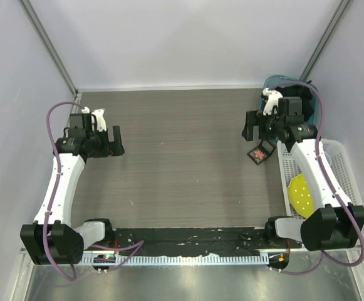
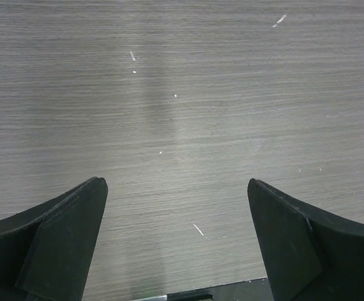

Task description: Pin the brooch onto the clothing

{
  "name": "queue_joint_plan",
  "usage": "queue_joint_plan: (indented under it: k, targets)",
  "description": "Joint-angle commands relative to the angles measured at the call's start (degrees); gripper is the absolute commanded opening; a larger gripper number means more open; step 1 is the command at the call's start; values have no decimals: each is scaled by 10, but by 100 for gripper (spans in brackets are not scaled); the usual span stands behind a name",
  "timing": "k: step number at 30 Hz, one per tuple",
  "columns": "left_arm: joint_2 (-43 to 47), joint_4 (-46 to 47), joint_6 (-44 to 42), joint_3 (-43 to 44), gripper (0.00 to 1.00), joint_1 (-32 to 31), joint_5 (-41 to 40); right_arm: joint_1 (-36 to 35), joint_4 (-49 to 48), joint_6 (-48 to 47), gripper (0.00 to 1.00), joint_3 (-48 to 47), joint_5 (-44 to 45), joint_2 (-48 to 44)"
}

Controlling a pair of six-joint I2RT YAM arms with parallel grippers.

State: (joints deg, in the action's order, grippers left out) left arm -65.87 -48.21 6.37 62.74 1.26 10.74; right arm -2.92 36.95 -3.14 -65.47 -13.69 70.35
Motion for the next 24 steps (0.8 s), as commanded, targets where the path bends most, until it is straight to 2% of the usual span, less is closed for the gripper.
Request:
queue_joint_plan:
  k: [1, 5, 13, 17, 24]
  targets:
    - [-5, 11, 8, 44, 100, 4, -34, 1, -13, 6, 100, -100, 41, 32]
    - [0, 27, -10, 77, 100, 4, -35, 21, -7, -37, 100, -186, 52, 100]
    - [-8, 42, -26, 115, 100, 3, 14, 136, -10, -148, 100, -358, 61, 251]
    - [-17, 47, -14, 122, 100, 3, 53, 165, -17, -252, 100, -446, 90, 332]
    - [-37, 43, -7, 120, 100, 3, 129, 200, -53, -353, 100, -510, 91, 445]
